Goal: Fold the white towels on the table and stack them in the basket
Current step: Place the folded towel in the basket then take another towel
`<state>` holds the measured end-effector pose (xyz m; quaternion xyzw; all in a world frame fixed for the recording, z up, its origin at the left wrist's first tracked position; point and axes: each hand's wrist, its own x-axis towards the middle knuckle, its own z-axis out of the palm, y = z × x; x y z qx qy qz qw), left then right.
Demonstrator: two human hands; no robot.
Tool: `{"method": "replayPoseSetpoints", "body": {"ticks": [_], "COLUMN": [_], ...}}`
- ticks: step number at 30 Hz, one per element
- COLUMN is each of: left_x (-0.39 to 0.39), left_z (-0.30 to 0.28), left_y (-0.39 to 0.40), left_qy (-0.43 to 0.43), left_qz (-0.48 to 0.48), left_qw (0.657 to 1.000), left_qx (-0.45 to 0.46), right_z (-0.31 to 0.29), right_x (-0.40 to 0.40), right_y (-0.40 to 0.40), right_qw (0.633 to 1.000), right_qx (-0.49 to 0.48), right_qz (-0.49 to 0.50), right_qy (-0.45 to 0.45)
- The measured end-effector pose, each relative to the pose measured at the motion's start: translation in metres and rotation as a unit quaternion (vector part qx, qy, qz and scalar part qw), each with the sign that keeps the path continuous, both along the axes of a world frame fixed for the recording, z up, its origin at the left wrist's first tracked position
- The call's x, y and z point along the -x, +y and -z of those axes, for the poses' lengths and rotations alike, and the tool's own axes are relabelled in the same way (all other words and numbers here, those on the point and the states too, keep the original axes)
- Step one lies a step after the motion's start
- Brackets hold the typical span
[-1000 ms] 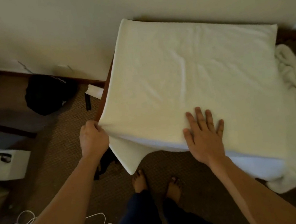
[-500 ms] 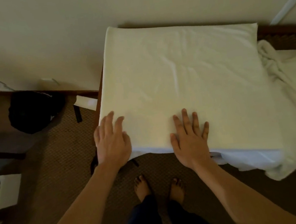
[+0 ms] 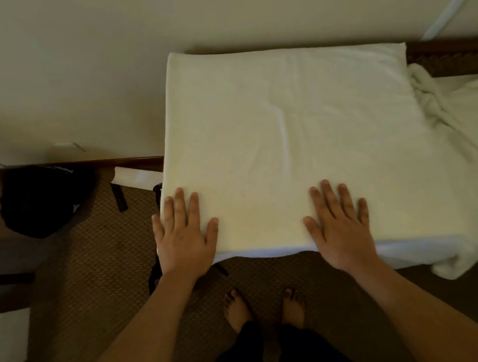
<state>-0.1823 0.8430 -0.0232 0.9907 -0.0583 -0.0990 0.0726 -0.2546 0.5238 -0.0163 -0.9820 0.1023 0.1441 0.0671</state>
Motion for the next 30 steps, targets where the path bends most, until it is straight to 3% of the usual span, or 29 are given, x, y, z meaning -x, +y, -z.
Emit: {"method": "replayPoseSetpoints", "body": {"ticks": [7,9,12,15,20,24,27,30], "left_x": [-0.009,-0.008,-0.001,-0.011,-0.011,-0.01,-0.009,-0.011], "left_z": [-0.011,-0.019,-0.021,-0.009,0.0,-0.004,-0.01,-0.022], "left_y": [-0.016,-0.046,-0.104,-0.121,-0.107,-0.117,-0.134,-0.171], "left_qy": [0.026,0.007,0.017,0.045,0.002,0.011,0.021,0.046], "left_qz": [-0.153,-0.083,0.112,0.136,0.152,0.124,0.07,-0.034], "left_qw": [0.988,0.996,0.992,0.989,0.988,0.992,0.997,0.998], "left_qx": [0.012,0.033,0.057,0.025,0.01,0.009,0.015,0.032], "right_z": [-0.01,-0.015,-0.012,-0.003,0.003,-0.001,-0.007,-0.013], "right_x": [0.014,0.006,-0.004,-0.011,0.01,0.041,0.048,0.034], "right_y": [-0.039,-0.006,0.056,0.066,-0.037,-0.133,-0.174,-0.206], "right_qw": [0.967,0.981,0.998,0.997,0.997,0.97,0.941,0.849], "right_qx": [-0.028,-0.025,-0.057,-0.05,-0.012,-0.018,-0.127,-0.296], "right_qz": [0.253,0.191,-0.016,-0.061,0.071,0.241,0.309,0.436], "right_qy": [0.029,0.005,-0.007,0.002,-0.023,-0.02,-0.047,-0.042]}}
